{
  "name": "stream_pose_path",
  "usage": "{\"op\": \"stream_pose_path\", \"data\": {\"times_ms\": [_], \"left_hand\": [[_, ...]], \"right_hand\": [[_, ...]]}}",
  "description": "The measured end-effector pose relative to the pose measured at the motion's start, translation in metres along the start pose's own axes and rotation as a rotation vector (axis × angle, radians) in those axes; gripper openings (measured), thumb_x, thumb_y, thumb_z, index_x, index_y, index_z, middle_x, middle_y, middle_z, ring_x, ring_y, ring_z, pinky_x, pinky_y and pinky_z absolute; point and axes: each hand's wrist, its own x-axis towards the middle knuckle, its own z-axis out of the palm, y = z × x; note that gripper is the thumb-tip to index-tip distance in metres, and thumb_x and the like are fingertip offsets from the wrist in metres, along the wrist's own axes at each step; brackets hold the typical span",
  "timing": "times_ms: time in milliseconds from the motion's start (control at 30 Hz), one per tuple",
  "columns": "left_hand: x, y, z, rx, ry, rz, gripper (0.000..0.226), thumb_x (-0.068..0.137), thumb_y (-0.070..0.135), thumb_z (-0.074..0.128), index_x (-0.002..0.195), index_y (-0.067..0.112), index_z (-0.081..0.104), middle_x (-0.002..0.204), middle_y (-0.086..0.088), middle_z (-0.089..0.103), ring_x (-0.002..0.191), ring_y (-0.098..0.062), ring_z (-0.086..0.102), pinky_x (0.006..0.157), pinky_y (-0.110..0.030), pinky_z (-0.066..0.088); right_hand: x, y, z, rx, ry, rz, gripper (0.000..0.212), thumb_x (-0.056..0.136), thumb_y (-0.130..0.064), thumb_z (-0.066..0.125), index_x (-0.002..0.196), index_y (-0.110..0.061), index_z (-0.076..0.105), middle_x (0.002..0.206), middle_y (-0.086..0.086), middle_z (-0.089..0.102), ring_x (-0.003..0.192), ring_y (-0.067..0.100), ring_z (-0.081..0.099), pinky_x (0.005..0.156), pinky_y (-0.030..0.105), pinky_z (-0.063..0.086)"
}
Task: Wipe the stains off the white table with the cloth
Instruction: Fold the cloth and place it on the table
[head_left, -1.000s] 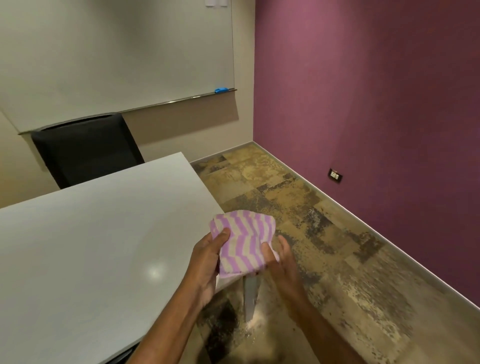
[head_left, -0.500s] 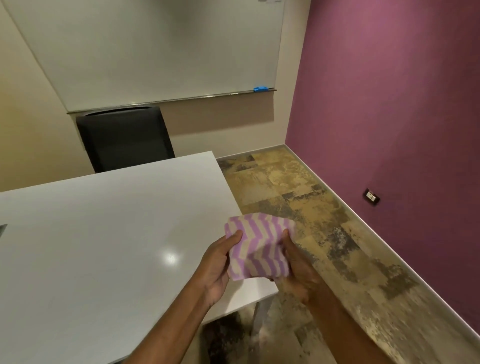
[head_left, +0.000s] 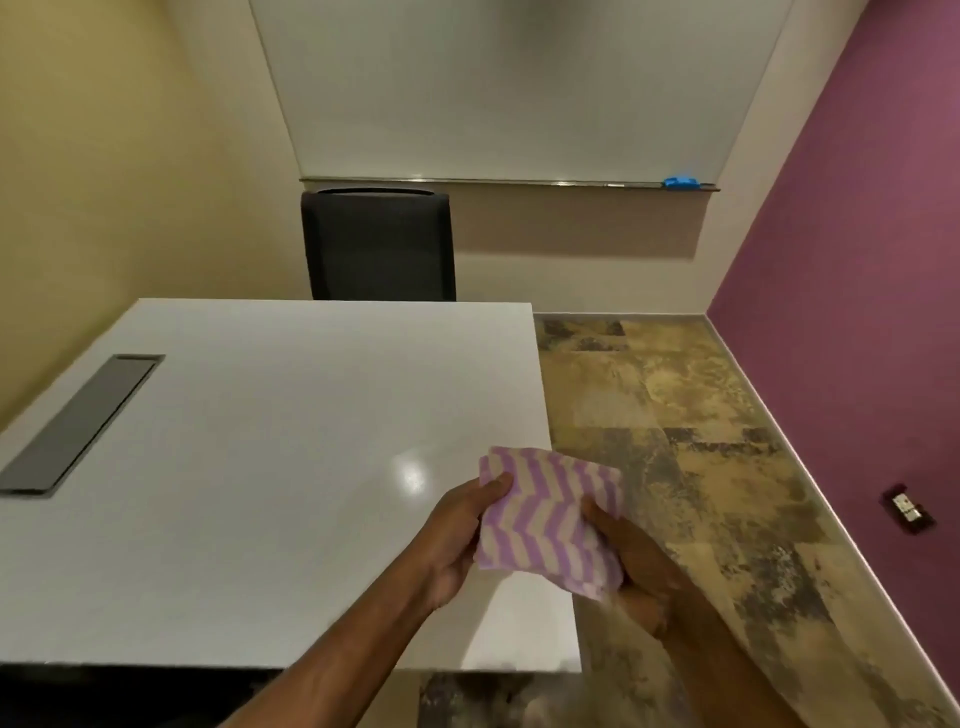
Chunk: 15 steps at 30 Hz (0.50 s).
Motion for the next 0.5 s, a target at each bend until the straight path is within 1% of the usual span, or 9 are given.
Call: {"op": "stream_pose_path", "data": {"times_ms": [33,67,100,167,200,267,333,400,500], "left_hand": [[0.003,-0.001,0.005,-0.005,0.024,0.017,0.041,0.096,0.039,0.065,0.129,0.015,0.067,0.119,-0.008,0.076,0.111,-0.026,0.073,0.097,-0.039,0.057],[0.007,-0.003,0.01,-0.008,0.048,0.037,0.041,0.096,0.039,0.064,0.129,0.015,0.066,0.119,-0.007,0.076,0.111,-0.026,0.073,0.097,-0.038,0.057],[0.01,-0.005,0.016,-0.013,0.075,0.057,0.041,0.097,0.04,0.063,0.129,0.015,0.066,0.119,-0.007,0.076,0.111,-0.026,0.073,0.097,-0.038,0.057],[0.015,-0.01,0.03,-0.033,0.151,0.092,0.039,0.098,0.039,0.062,0.128,0.015,0.067,0.118,-0.007,0.076,0.109,-0.026,0.073,0.099,-0.039,0.056],[0.018,-0.013,0.037,-0.048,0.197,0.105,0.039,0.098,0.039,0.062,0.128,0.014,0.067,0.117,-0.007,0.077,0.109,-0.026,0.074,0.102,-0.041,0.055],[0.022,-0.019,0.052,-0.085,0.283,0.13,0.039,0.098,0.039,0.062,0.127,0.014,0.068,0.115,-0.007,0.078,0.107,-0.027,0.074,0.105,-0.046,0.053],[0.025,-0.024,0.067,-0.118,0.353,0.161,0.038,0.098,0.039,0.062,0.126,0.014,0.068,0.113,-0.007,0.078,0.106,-0.028,0.074,0.105,-0.047,0.053],[0.026,-0.028,0.078,-0.143,0.413,0.192,0.039,0.097,0.041,0.062,0.126,0.015,0.067,0.113,-0.006,0.078,0.105,-0.027,0.075,0.098,-0.044,0.057],[0.029,-0.03,0.087,-0.141,0.514,0.189,0.045,0.096,0.049,0.061,0.128,0.018,0.064,0.114,-0.005,0.078,0.103,-0.027,0.075,0.078,-0.038,0.062]], "right_hand": [[0.006,-0.008,-0.006,-0.053,-0.017,0.016,0.062,0.078,-0.036,0.079,0.126,0.0,0.061,0.106,0.018,0.078,0.089,0.027,0.078,0.066,0.034,0.064],[0.01,-0.016,-0.012,-0.121,-0.031,0.027,0.065,0.076,-0.038,0.084,0.123,-0.002,0.062,0.1,0.015,0.079,0.085,0.024,0.079,0.064,0.031,0.063],[0.016,-0.025,-0.018,-0.19,-0.041,0.034,0.068,0.074,-0.039,0.089,0.125,-0.004,0.062,0.103,0.013,0.079,0.09,0.024,0.078,0.071,0.032,0.063],[0.027,-0.043,-0.032,-0.269,-0.107,0.074,0.074,0.073,-0.034,0.093,0.134,-0.009,0.059,0.121,0.014,0.074,0.111,0.031,0.072,0.096,0.044,0.058],[0.031,-0.052,-0.038,-0.283,-0.138,0.101,0.072,0.074,-0.029,0.092,0.135,-0.01,0.059,0.125,0.015,0.073,0.114,0.034,0.071,0.099,0.047,0.056],[0.038,-0.072,-0.044,-0.34,-0.165,0.118,0.065,0.073,-0.021,0.087,0.132,-0.01,0.062,0.12,0.015,0.075,0.109,0.032,0.073,0.092,0.045,0.059],[0.041,-0.089,-0.044,-0.426,-0.198,0.123,0.065,0.07,-0.021,0.087,0.13,-0.009,0.064,0.118,0.014,0.076,0.108,0.033,0.073,0.094,0.048,0.059],[0.047,-0.104,-0.044,-0.501,-0.216,0.111,0.069,0.064,-0.026,0.092,0.127,-0.011,0.067,0.115,0.013,0.076,0.108,0.036,0.072,0.098,0.057,0.056],[0.061,-0.119,-0.04,-0.587,-0.176,0.068,0.062,0.066,-0.03,0.094,0.121,-0.014,0.069,0.11,0.01,0.078,0.101,0.034,0.075,0.087,0.058,0.06]]}}
